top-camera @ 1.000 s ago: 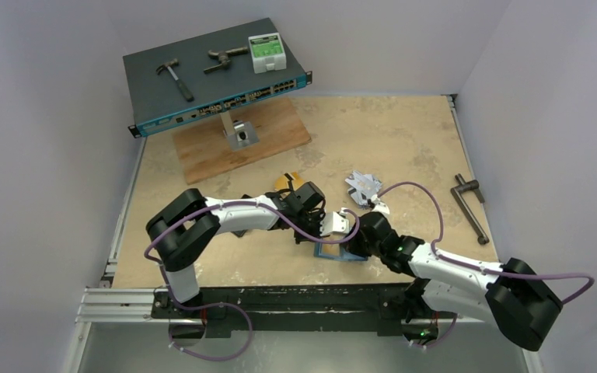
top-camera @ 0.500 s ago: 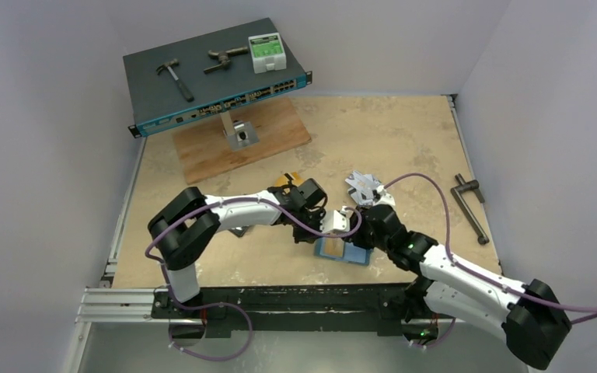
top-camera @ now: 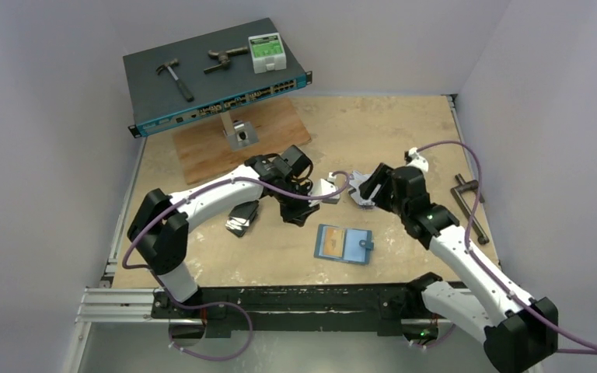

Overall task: Put the credit cards into the card holder
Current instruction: Pick up the credit card from the center of the board.

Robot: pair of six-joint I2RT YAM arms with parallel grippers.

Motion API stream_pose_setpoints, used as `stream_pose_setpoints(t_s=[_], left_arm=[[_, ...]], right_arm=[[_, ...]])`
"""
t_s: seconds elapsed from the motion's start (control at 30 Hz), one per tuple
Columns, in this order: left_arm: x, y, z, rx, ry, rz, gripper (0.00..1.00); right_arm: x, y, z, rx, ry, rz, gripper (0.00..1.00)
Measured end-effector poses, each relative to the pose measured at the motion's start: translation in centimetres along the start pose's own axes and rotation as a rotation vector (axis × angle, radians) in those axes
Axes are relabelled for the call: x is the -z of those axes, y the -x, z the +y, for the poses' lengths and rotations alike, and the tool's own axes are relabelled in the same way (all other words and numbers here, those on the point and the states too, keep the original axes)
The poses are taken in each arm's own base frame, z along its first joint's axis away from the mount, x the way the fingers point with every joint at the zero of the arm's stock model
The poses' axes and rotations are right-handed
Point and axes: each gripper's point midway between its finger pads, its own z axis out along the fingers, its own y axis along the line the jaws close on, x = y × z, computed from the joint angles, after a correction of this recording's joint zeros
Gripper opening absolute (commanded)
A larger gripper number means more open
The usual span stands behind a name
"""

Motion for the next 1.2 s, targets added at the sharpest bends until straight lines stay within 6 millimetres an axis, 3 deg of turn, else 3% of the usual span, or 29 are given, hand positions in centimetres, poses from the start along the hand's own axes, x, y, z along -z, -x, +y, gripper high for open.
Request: stream_pose_setpoints(t_s=[0.1, 0.2, 0.3, 0.33, 0.47, 0.57, 0.67, 0.83, 1.2], left_arm=[[1.0, 1.3, -0.1, 0.006, 0.003, -0.011, 0.19], [1.6, 2.3, 0.3, 0.028, 0.017, -0.01, 0.2], [1.5, 3.0, 1.0, 0.05, 0.027, -0.005, 0.24], [1.4, 2.9, 1.1, 0.057, 0.029, 0.002, 0.3], [1.1, 1.9, 1.4, 0.105, 0.022, 0.032, 0.67], [1.3, 1.3, 1.9, 0.153, 0.019, 0.039, 0.83], [1.6, 0.8, 2.7, 0.193, 0.021, 0.042, 0.85], [2.0, 0.3, 3.4, 0.223, 0.031, 0.041, 0.99], [2.7, 0.0, 3.5, 0.239, 0.032, 0.036, 1.0]], right_arm=[[-1.4, 3.8, -0.8, 0.003, -0.048, -0.075, 0.76], [-4.2, 6.8, -2.1, 0.028, -0.118, -0.095, 0.84], [-7.2, 8.1, -3.1, 0.057, -0.155, -0.08, 0.91], [-8.3, 8.3, -3.6, 0.07, -0.165, -0.067, 0.93], [-10.9, 7.3, -4.6, 0.103, -0.159, -0.008, 0.98], [-12.0, 6.5, -4.4, 0.114, -0.12, 0.028, 0.99], [-12.4, 5.8, -4.0, 0.119, -0.081, 0.042, 0.99], [-12.6, 4.4, -4.9, 0.122, -0.088, 0.067, 0.95], [-13.4, 2.0, -6.8, 0.113, -0.137, 0.128, 0.88]])
